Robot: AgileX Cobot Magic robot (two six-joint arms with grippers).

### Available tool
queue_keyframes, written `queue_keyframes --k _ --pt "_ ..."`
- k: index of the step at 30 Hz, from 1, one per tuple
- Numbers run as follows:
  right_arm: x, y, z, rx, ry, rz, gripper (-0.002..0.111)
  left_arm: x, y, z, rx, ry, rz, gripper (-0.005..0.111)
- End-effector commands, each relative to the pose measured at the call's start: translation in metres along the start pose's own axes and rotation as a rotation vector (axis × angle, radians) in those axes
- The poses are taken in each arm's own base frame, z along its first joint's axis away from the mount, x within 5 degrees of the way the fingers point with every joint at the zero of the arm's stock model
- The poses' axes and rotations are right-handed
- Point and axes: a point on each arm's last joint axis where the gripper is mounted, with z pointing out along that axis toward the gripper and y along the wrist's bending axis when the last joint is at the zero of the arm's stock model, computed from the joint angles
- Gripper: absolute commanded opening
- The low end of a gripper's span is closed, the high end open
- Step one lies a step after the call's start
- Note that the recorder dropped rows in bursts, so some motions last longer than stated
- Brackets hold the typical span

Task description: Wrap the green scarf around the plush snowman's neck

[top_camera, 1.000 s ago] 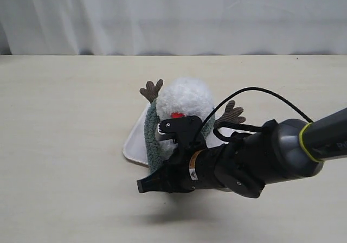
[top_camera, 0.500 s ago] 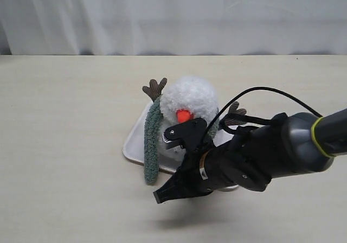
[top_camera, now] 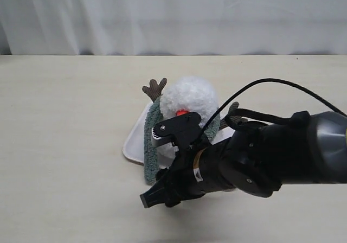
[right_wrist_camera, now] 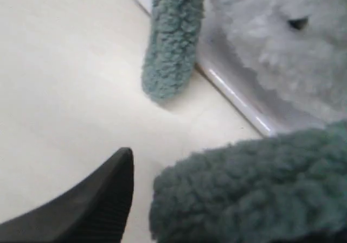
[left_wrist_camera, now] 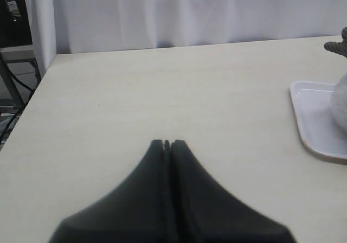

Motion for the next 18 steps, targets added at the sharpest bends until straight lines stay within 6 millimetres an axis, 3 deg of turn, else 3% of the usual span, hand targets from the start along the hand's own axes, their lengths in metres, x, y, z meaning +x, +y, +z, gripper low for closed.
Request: queue_keyframes --k 1,8,18 --pt "0.002 0.016 -0.013 -0.028 -0.005 -0.032 0.06 0.0 0.0 0.0 0.002 -0.015 -0.001 0.0" --pt "0.0 0.036 -0.039 -0.083 -0.063 -0.082 0.059 0.0 0.0 0.0 0.002 -0.015 -0.001 0.0" --pt "-0.013 0.037 -0.086 -0.144 -0.193 -0.036 0.059 0.0 0.0 0.0 0.002 -0.015 -0.001 0.0"
